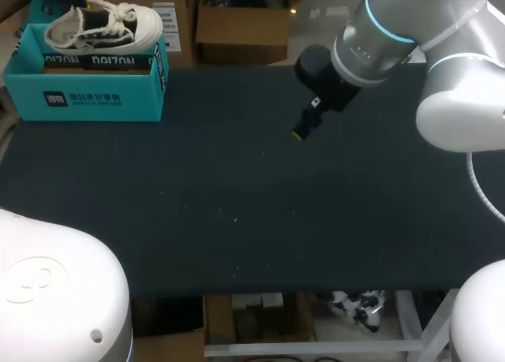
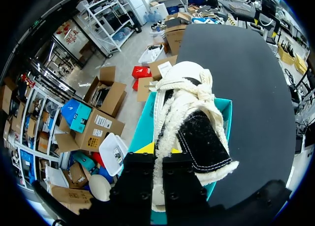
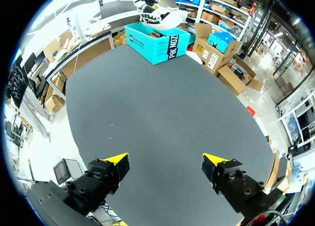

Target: Open the shoe tongue, take the insole out of the shoe, put the insole back into the shoe, and pack the shoe into the shoebox

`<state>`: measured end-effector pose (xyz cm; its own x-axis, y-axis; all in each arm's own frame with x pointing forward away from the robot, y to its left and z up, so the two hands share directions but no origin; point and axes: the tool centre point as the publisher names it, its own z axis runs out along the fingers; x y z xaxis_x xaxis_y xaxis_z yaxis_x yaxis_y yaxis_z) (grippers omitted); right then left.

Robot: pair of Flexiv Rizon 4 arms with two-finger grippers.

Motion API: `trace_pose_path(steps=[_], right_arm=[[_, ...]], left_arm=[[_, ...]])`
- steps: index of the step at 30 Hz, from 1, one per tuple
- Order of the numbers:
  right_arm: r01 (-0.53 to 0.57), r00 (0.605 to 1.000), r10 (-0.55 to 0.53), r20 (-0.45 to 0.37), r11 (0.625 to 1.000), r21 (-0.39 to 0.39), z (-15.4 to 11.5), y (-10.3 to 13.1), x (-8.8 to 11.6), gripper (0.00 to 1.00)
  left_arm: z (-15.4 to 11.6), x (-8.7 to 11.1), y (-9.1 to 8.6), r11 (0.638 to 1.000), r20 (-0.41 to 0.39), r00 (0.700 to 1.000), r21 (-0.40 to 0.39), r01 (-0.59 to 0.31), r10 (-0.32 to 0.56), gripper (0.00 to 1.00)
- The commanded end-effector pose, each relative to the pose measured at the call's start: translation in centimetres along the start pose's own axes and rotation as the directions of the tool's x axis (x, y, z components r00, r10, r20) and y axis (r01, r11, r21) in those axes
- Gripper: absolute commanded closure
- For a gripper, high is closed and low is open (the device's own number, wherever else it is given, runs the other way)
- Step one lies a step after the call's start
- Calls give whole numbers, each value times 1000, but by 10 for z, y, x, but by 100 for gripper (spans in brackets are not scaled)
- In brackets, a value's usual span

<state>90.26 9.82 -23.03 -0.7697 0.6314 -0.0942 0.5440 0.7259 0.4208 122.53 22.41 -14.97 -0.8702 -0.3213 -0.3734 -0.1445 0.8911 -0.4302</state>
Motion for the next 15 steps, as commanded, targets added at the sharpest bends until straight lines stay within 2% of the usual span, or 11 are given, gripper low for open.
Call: trace_pose_path(steps=[1,6,13,15], right_arm=[[0,1000,1,13,1000,-27,0,-6,2,0],[0,1000,1,13,1000,-27,0,-6,2,0],[0,1000,1,13,1000,-27,0,-6,2,0],[13,999,-15,47,999,34,-3,-6,0,0]], left_arm=[[11,-30,12,1000,-109,994,3,0,0,100],[28,-35,25,1000,-139,990,-3,-1,1,100],[45,-22,41,998,-179,982,-23,-56,51,100],[50,-24,46,998,-193,980,-27,-55,49,100]])
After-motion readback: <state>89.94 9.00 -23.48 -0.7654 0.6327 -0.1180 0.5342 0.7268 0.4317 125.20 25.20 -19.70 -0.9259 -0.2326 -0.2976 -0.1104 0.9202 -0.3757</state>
